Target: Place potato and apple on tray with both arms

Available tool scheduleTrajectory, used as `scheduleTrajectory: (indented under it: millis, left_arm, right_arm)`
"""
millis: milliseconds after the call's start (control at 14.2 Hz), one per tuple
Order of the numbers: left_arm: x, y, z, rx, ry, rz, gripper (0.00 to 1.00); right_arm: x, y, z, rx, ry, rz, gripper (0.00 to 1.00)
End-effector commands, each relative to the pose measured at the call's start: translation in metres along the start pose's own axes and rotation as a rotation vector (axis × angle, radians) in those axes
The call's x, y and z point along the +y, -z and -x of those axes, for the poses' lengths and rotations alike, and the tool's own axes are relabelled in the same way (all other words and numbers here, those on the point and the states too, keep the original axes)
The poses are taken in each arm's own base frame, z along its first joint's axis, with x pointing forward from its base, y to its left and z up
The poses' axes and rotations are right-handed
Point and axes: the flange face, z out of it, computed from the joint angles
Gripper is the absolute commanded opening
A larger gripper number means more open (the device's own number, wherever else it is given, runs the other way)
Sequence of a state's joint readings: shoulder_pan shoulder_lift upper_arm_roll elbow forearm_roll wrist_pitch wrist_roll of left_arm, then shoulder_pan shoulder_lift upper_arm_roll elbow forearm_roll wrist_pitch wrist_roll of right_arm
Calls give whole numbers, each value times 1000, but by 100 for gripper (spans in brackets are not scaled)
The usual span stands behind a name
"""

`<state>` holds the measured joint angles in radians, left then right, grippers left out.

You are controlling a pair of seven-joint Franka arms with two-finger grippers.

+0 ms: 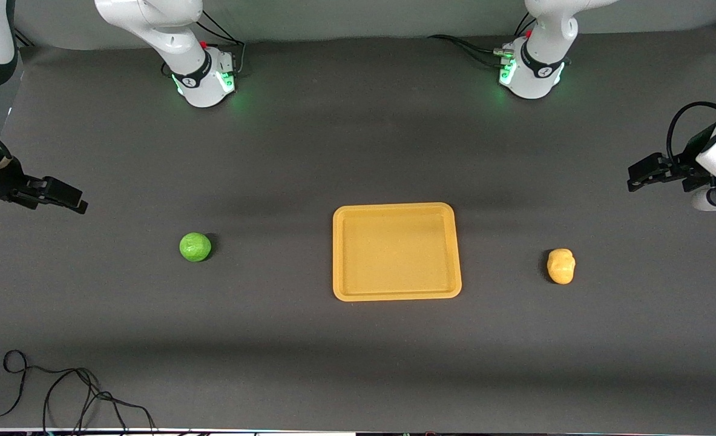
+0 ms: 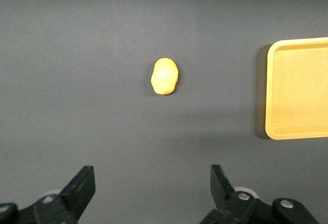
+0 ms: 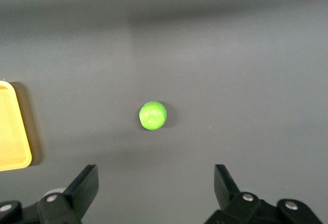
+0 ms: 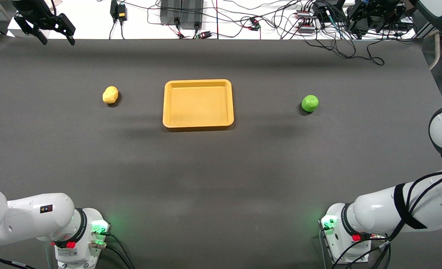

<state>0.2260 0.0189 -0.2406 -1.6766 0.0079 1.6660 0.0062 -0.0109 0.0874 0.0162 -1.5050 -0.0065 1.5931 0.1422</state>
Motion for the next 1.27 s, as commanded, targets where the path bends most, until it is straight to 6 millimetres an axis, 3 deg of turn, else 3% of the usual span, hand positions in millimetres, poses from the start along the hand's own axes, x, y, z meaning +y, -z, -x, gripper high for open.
scheduleTrajectory:
  millis: [0, 211, 492, 773, 844, 984, 1055, 1125, 1195]
  left_arm:
    - [0, -27, -1, 9, -10, 0, 100]
    - [-1, -93, -15, 38, -11, 9, 100]
    - [-4, -214, -57, 24, -39, 9, 100]
    - [-4, -307, -71, 28, -40, 4, 100]
    - [-3, -329, -72, 33, -37, -9, 100]
    - [3, -361, -71, 40, -18, -44, 100]
    - [8, -368, -70, 37, -8, -67, 99]
    - [11, -368, -70, 37, 9, -72, 89]
    - [12, -368, -70, 38, 12, -71, 71]
  right_arm:
    - [1, 9, 20, -5, 5, 4, 100]
    - [-3, 5, 19, -21, 7, -42, 100]
    - [-6, -19, 8, -22, 11, -29, 100]
    - [-10, -72, 0, 5, 17, -23, 100]
    - [-19, -86, -1, 24, 24, -9, 100]
    - [-22, -136, -3, -18, 27, 22, 100]
    - [-20, -161, -3, -25, 36, 39, 100]
    - [-22, -175, -5, -28, 38, 37, 100]
    - [-23, -192, -6, -48, 37, 40, 100]
